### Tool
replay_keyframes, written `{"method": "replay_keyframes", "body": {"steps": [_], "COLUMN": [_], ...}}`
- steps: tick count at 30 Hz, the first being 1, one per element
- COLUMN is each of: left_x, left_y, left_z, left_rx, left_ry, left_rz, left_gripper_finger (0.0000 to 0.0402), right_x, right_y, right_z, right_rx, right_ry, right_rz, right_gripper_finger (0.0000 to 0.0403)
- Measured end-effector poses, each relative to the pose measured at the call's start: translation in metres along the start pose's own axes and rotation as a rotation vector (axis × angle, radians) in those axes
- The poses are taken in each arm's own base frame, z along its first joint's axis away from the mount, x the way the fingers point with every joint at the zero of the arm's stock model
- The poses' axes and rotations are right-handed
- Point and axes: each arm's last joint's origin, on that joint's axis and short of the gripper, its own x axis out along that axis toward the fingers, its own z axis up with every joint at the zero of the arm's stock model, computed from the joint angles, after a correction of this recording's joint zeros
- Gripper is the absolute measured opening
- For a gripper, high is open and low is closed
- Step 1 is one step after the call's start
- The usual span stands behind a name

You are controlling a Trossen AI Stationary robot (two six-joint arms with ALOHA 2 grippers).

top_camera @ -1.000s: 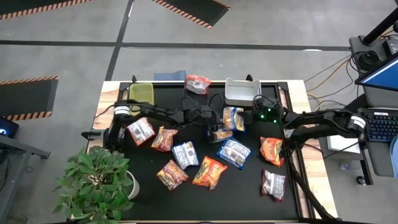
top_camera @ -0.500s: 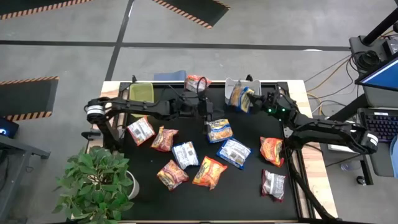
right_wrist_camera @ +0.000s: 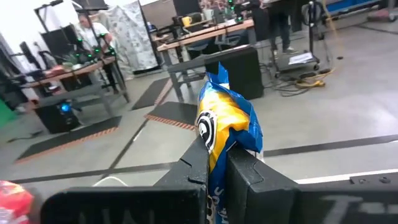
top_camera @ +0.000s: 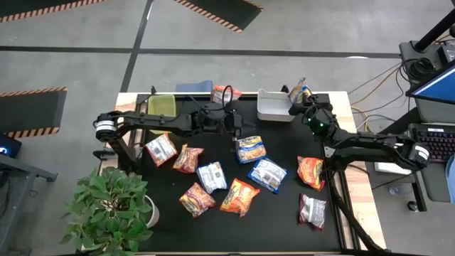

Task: Sort Maruchan noodles
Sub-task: Put the blue noodle pack into the white bin

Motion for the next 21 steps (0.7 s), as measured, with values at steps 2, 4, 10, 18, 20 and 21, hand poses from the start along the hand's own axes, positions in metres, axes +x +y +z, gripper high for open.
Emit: {"method": "replay_keyframes", "body": {"steps": [2, 4, 10, 18, 20, 21], "left_x": [0.000, 0.000, 0.000, 0.000, 0.000, 0.000], "left_y": [0.000, 0.000, 0.000, 0.000, 0.000, 0.000], "left_z": [0.000, 0.000, 0.000, 0.000, -0.001, 0.000], "left_rx": [0.000, 0.000, -0.003, -0.003, -0.003, -0.003], "left_ry": [-0.004, -0.003, 0.002, 0.002, 0.002, 0.002], "left_rz": [0.001, 0.001, -0.001, -0.001, -0.001, -0.001], "left_gripper_finger": [0.0037, 0.0037, 0.0037, 0.0037, 0.0037, 0.0037], "right_x": [0.003, 0.006, 0.014, 0.023, 0.025, 0.027], "right_y": [0.002, 0.003, 0.006, 0.009, 0.011, 0.012], "right_z": [-0.004, -0.009, -0.017, -0.035, -0.037, -0.038], "right_rx": [-0.010, -0.013, -0.031, -0.099, -0.108, -0.115], "right_ry": [0.000, 0.000, -0.036, 0.010, 0.017, 0.019], "right_rz": [-0.007, -0.013, -0.044, -0.066, -0.068, -0.070], "right_gripper_finger": [0.0010, 0.0011, 0.0011, 0.0011, 0.0011, 0.0011]}}
